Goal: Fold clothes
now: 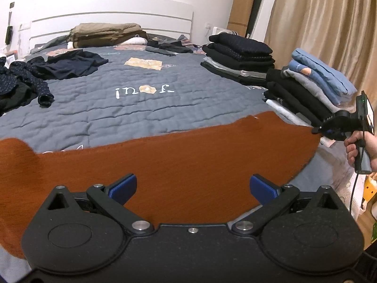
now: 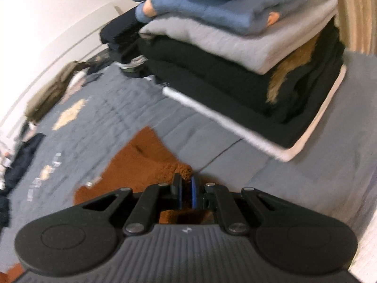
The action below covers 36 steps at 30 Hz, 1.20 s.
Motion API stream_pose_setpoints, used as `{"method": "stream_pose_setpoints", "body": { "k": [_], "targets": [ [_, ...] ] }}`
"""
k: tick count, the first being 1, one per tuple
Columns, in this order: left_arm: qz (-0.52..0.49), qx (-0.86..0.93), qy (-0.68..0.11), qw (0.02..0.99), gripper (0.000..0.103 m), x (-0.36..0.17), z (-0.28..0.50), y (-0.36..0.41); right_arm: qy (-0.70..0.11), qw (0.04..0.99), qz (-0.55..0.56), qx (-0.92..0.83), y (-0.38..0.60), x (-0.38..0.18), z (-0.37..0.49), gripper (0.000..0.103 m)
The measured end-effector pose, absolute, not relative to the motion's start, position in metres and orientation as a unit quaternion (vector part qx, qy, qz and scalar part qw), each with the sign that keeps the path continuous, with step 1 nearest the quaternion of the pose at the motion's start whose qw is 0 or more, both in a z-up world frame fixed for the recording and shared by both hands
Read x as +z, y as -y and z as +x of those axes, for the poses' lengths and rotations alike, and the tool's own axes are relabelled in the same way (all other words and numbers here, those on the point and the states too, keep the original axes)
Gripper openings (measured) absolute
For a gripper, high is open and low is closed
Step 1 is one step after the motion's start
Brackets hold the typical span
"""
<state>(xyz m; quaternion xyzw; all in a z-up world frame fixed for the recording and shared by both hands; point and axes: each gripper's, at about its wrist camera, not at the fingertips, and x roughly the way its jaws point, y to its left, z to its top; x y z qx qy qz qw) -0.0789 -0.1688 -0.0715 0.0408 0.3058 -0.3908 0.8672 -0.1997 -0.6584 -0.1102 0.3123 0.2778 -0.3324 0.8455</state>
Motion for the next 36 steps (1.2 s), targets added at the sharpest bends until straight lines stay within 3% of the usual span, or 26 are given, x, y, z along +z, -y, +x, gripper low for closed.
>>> {"method": "stream_pose_setpoints", "body": {
  "k": [6,11,14,27,36],
  "targets": [
    [0.042,-0.391,-0.305,0.867,0.103,-0.070,-0.080,0.170,-0.349,0.850,0.193,-0.344,0.637,-0.110,-0.180,0.018],
    [0.035,-0.405,-0.304,0.862,0.103,-0.068,-0.080,0.169,-0.315,0.873,0.144,-0.343,0.626,-0.073,-0.185,0.039],
    [0.031,-0.417,-0.302,0.857,0.103,-0.066,-0.083,0.169,-0.301,0.890,0.155,-0.305,0.627,-0.064,-0.182,0.043],
    [0.039,-0.435,-0.299,0.848,0.103,-0.070,-0.081,0.174,-0.361,0.907,0.057,-0.209,0.639,-0.087,-0.098,0.044],
    [0.042,-0.433,-0.308,0.846,0.103,-0.073,-0.075,0.172,-0.383,0.904,0.052,-0.182,0.656,-0.103,-0.059,0.044]
  ]
}}
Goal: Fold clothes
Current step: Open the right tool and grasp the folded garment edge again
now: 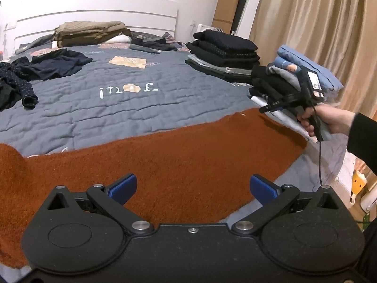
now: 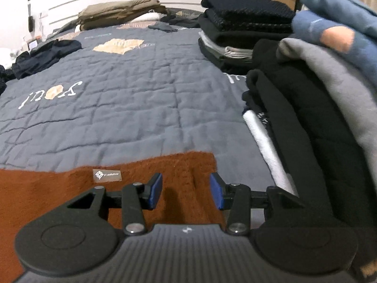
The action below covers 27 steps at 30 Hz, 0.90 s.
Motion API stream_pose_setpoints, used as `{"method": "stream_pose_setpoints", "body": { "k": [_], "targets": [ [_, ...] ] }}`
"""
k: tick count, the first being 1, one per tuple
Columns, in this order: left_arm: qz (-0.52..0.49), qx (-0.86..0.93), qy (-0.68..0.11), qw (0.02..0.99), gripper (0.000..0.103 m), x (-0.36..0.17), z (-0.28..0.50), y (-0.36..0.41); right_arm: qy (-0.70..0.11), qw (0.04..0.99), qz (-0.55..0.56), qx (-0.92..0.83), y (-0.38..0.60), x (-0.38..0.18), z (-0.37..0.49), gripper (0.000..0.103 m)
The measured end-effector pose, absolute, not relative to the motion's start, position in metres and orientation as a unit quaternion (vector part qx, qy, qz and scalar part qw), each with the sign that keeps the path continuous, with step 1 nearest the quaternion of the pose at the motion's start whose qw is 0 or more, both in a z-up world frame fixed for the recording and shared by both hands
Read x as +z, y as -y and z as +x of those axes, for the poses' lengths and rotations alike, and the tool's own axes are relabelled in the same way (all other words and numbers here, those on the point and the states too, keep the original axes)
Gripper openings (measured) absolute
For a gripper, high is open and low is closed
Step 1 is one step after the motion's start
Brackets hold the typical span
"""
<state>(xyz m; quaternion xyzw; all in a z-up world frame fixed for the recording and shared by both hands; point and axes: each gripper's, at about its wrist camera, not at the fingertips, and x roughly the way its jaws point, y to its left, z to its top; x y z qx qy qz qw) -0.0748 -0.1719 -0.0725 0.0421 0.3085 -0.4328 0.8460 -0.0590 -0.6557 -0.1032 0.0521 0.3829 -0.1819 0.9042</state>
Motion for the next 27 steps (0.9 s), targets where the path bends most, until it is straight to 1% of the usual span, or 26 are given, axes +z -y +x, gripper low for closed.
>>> {"method": "stream_pose_setpoints", "body": {
  "k": [9,10,12,13,14,17,23,27],
  "targets": [
    [0.045,-0.432,-0.314,0.844,0.103,-0.073,-0.075,0.172,-0.421,0.889,0.060,-0.169,0.659,-0.125,-0.032,0.043],
    [0.044,-0.432,-0.314,0.844,0.103,-0.073,-0.075,0.171,-0.419,0.890,0.065,-0.169,0.658,-0.126,-0.032,0.040],
    [0.041,-0.432,-0.314,0.844,0.103,-0.072,-0.074,0.171,-0.414,0.891,0.082,-0.170,0.660,-0.126,-0.033,0.029],
    [0.040,-0.432,-0.314,0.845,0.103,-0.071,-0.074,0.170,-0.412,0.890,0.094,-0.170,0.661,-0.125,-0.033,0.010],
    [0.039,-0.431,-0.313,0.845,0.103,-0.071,-0.074,0.170,-0.406,0.892,0.100,-0.173,0.661,-0.123,-0.035,0.008],
    [0.035,-0.426,-0.314,0.848,0.103,-0.071,-0.071,0.168,-0.385,0.897,0.115,-0.184,0.662,-0.114,-0.040,0.007],
    [0.027,-0.423,-0.308,0.851,0.103,-0.067,-0.070,0.163,-0.311,0.910,0.130,-0.240,0.678,-0.090,-0.051,0.006],
    [0.030,-0.419,-0.308,0.854,0.103,-0.067,-0.068,0.163,-0.319,0.901,0.134,-0.262,0.689,-0.099,-0.042,0.007]
  ]
}}
